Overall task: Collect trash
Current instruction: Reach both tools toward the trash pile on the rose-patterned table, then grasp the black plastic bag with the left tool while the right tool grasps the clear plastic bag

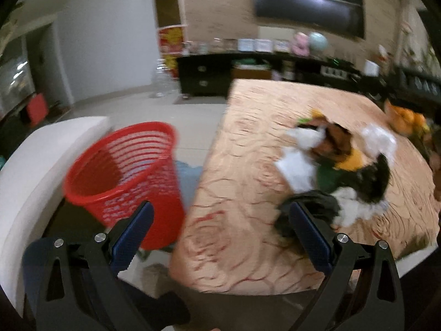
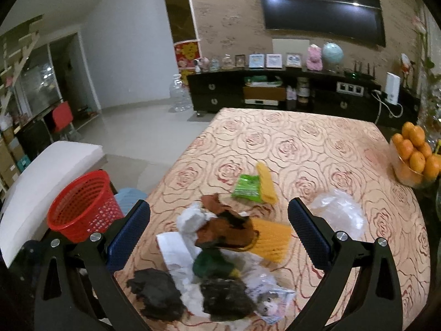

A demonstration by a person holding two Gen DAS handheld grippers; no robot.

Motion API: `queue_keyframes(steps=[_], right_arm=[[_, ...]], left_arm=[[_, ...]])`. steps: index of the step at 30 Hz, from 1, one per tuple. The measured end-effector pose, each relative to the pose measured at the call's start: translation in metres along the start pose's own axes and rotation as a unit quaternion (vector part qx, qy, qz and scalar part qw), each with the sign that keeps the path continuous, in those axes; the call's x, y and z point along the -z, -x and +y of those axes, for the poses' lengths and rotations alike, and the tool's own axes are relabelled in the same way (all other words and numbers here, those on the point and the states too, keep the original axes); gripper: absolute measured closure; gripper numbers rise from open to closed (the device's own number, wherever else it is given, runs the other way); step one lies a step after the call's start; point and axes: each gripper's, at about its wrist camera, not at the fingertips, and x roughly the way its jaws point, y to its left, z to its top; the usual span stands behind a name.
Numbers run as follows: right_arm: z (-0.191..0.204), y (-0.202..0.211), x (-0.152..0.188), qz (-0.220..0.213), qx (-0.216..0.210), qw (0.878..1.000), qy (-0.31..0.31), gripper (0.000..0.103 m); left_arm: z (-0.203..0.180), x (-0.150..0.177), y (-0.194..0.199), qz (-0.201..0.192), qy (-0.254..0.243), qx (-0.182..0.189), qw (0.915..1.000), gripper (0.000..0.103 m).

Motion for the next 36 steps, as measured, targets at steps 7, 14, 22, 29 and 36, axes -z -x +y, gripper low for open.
queue_keyframes(steps=[7,14,22,29,36], right_arm=[[-0.023,-0.002,0.002,0.007,0.013,1.0,-0.026,0.006],[-0.034,-0.003,0.004,0.015,0.018,0.999,-0.041,0.006],[-0.038,-0.006,0.006,0.023,0.026,0.998,-0.047,0.006],[-0.054,-0.001,0.003,0.015,0.04,0.997,-0.058,0.006],[-0.128,0.006,0.006,0.006,0.099,0.983,-0.153,0.006]], left_arm=[[-0.042,-0.004,-0.029,0.017,-0.05,0.043,0.9977,0.009],[-0.054,0.0,-0.065,0.069,-0.048,0.094,0.9921,0.009],[-0.042,0.001,-0.086,0.097,0.004,0.17,0.9807,0.036],[-0.032,-0.002,-0.075,0.08,0.015,0.189,0.9785,0.062],[-0.009,-0.013,-0.05,0.027,0.024,0.166,0.9855,0.062]])
